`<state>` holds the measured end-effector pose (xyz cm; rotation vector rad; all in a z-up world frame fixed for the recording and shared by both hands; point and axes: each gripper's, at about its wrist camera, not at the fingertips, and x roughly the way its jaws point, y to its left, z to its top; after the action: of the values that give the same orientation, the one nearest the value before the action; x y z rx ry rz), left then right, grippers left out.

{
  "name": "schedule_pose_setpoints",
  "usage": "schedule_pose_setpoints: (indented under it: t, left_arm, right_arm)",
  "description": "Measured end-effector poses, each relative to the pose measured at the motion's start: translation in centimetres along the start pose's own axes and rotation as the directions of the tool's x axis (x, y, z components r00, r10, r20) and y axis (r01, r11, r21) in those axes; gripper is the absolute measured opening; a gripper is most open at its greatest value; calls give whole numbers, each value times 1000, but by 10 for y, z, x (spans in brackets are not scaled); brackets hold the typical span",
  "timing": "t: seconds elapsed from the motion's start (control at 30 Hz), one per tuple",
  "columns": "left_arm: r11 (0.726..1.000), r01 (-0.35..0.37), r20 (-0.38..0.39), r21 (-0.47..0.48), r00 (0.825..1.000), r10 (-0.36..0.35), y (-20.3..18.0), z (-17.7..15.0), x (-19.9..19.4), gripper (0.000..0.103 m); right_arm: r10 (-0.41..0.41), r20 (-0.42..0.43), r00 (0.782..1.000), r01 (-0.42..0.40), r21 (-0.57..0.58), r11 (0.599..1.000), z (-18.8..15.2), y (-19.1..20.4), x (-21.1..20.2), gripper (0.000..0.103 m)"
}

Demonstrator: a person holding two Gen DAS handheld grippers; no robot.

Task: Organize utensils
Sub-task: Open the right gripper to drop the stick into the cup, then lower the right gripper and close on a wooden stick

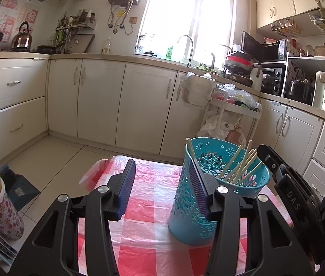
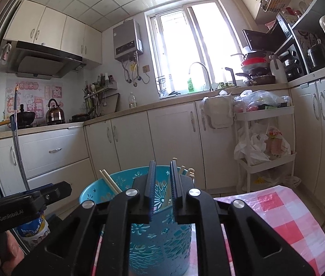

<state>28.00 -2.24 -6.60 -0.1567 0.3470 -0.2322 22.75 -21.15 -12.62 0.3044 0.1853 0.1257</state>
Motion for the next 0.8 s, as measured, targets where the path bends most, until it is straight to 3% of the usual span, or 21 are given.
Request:
schedule_pose_setpoints:
  t: [0.43,0.5,0.8]
  left_arm:
    - [1000,-4,2,-9,1000,4,2,-1,0,50]
    - [1000,-5,1,-11,1000,5,3,-1,-1,51]
    - [1000,-16,-27,-23,1000,16,12,-9,-2,52]
  right_arm:
    - [4,11,1000,-4,14,1000,5,2,-19,23]
    - [8,10,1000,-8,15,1000,7,4,-26,32]
    - [-54,-85,995,53,-13,998,-7,-3,-40,38]
